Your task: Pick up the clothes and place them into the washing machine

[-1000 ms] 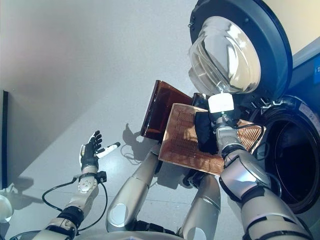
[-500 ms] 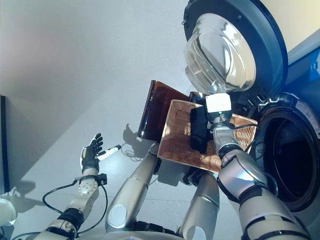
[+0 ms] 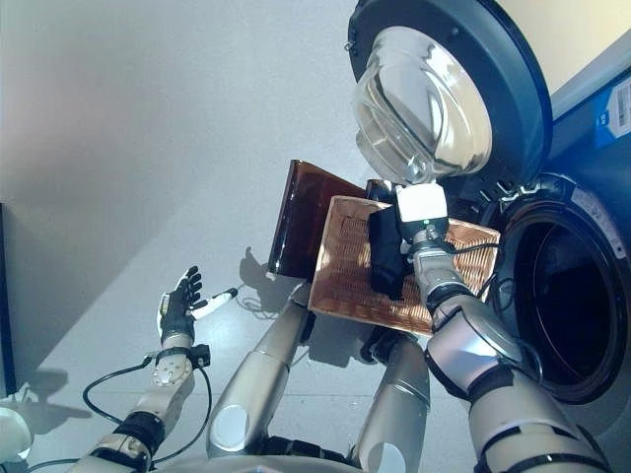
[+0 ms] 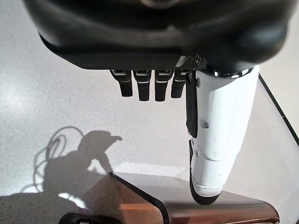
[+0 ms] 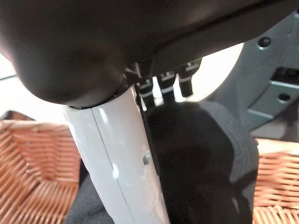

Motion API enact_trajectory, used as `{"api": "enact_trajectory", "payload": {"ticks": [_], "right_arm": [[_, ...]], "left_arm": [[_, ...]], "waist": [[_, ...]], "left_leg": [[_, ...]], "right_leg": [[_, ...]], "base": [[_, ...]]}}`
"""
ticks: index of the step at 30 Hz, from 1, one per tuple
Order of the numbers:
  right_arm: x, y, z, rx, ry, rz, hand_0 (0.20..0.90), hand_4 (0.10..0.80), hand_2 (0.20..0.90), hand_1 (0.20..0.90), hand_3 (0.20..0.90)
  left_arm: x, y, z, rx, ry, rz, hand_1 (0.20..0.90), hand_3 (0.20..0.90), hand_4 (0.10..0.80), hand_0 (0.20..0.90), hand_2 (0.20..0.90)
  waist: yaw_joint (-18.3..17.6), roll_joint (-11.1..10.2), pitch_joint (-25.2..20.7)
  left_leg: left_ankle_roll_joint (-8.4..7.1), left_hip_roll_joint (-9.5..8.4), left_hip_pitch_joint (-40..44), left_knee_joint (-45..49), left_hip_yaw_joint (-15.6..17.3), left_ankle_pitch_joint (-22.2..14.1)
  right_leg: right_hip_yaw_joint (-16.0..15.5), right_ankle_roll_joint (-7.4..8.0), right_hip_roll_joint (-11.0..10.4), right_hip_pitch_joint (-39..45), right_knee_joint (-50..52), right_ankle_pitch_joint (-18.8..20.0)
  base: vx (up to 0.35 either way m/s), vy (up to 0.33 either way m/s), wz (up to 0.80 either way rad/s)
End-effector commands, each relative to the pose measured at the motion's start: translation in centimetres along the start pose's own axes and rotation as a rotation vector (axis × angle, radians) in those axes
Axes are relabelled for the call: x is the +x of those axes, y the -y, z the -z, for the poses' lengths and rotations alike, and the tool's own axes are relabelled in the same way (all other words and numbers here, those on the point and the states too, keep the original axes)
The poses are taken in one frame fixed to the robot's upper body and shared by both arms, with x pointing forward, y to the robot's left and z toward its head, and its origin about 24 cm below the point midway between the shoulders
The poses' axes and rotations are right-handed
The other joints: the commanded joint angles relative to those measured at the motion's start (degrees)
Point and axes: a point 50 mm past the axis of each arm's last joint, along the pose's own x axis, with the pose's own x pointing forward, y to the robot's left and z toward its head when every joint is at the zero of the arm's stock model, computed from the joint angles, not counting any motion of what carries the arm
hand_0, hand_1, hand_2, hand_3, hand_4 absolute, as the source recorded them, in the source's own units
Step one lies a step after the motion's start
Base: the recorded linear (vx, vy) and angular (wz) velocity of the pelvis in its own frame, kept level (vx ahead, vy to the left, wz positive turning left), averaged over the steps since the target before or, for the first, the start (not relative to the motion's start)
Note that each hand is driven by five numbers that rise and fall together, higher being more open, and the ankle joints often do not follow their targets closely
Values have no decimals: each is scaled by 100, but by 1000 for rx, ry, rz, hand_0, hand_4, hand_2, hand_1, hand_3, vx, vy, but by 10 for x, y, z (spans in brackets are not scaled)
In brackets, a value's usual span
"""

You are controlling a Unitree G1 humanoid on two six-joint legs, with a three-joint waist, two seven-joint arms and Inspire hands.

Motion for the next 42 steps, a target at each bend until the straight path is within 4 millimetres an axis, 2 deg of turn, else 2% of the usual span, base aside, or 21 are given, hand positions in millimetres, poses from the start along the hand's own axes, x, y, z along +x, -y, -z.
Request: {"api": "enact_trajectory", "payload": {"ticks": [1,4,6,7,9,16,27,28,42], "right_arm": [[22,48,16,-26,-40,190,900,800,900,900,900],[21,46,20,-27,-56,174,900,800,900,900,900],[20,43,21,-26,-61,166,639,614,639,639,639],[19,40,24,-25,-77,149,469,492,469,469,469],[18,39,24,-26,-80,145,200,300,200,200,200],[16,35,29,-28,-101,132,200,300,200,200,200],[18,40,28,-29,-102,161,200,300,200,200,200],[17,39,27,-26,-98,163,900,800,900,900,900],[17,39,20,17,-78,172,900,800,900,900,900]], "left_arm": [[1,-27,-2,-13,46,-92,900,900,800,900,900],[2,-27,-3,-12,48,-97,900,900,800,900,900],[2,-26,-4,-16,53,-94,900,900,800,900,900],[3,-24,-5,-16,55,-90,900,900,800,900,900],[4,-23,-8,-17,65,-85,900,900,800,900,900],[7,-17,-21,-32,115,-72,900,900,800,900,900],[5,-18,-14,-7,92,-76,900,900,800,900,900],[6,-19,-13,-6,89,-77,900,900,800,900,900],[2,-22,-6,9,63,-71,900,900,800,900,900]], "waist": [[-16,118,-36],[-9,160,-4],[-5,174,9],[21,204,20],[31,213,13],[62,273,13],[55,233,-11],[45,213,-4],[24,82,18]], "left_leg": [[104,-306,-301,688,287,-869],[112,-345,-384,749,299,-895],[117,-352,-402,761,309,-899],[123,-371,-434,772,309,-897],[127,-377,-440,760,305,-895],[144,-426,-416,691,296,-872],[161,-396,-303,636,305,-888],[166,-387,-280,630,308,-888],[149,-319,-103,493,301,-828]], "right_leg": [[261,2,96,67,-594,670],[287,-1,70,6,-515,648],[294,-6,55,-9,-483,638],[279,-10,35,-34,-455,626],[278,-9,24,-28,-457,614],[260,6,-25,-26,-440,606],[300,14,4,17,-474,627],[307,17,11,44,-497,643],[269,19,89,235,-699,726]], "base": [[7,-3,4],[19,1,6],[18,3,7],[32,3,6],[33,2,4],[12,-1,2],[0,0,0],[0,0,0],[-1,0,0]]}}
